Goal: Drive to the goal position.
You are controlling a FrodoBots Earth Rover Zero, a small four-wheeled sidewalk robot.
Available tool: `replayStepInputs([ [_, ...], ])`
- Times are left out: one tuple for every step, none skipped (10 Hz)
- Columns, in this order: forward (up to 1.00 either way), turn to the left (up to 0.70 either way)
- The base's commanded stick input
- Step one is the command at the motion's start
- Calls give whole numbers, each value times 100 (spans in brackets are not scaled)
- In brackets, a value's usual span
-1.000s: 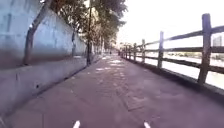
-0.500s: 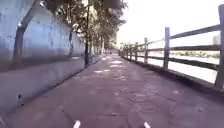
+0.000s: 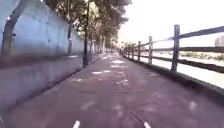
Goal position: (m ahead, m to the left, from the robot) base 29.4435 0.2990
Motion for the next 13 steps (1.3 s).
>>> replayStepInputs([
  [85, 0],
  [85, 0],
  [85, 0],
  [85, 0],
  [85, 0],
  [85, 0],
  [85, 0],
  [85, 0],
  [85, 0],
  [85, 0],
  [85, 0],
  [85, -9],
  [85, -31],
])
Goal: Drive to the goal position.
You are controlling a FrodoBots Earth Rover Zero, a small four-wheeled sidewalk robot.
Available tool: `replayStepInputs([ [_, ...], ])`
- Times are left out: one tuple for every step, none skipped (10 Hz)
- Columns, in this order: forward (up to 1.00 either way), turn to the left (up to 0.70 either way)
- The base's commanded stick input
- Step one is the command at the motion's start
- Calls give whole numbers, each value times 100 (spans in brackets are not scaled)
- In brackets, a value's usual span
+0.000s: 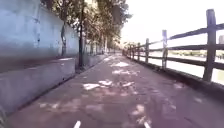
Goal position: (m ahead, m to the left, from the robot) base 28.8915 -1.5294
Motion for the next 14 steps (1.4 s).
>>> replayStepInputs([
  [85, -34],
  [85, -4],
  [85, 0],
  [85, 0],
  [85, 0],
  [85, 0],
  [85, 0],
  [85, 0],
  [85, 0],
  [85, 0],
  [85, -14],
  [85, -33],
  [85, -34],
  [85, -34],
])
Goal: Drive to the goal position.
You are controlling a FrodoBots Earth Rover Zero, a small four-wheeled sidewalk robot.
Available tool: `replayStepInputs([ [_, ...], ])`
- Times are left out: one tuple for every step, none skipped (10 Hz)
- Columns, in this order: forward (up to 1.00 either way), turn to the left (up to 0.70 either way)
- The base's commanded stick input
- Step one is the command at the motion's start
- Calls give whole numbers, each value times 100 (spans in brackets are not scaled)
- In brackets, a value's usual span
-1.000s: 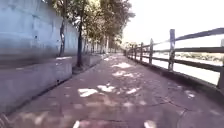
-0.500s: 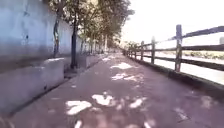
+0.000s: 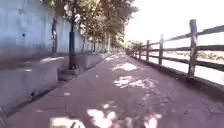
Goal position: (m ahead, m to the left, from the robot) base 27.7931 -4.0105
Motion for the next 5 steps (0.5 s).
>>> replayStepInputs([
  [85, -10],
  [85, 0],
  [85, 0],
  [85, 0],
  [85, 0],
])
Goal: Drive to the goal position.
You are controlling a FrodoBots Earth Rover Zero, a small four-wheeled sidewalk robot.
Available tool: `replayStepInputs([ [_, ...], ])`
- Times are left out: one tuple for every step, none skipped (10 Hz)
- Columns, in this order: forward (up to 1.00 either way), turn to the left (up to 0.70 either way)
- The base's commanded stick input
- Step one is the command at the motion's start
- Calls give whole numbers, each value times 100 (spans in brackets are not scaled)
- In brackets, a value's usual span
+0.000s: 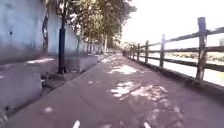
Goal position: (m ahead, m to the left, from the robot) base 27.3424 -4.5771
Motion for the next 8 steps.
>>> replayStepInputs([
  [85, 0],
  [85, 0],
  [85, 0],
  [85, 0],
  [85, 0],
  [85, -16],
  [85, -34],
  [85, -34],
])
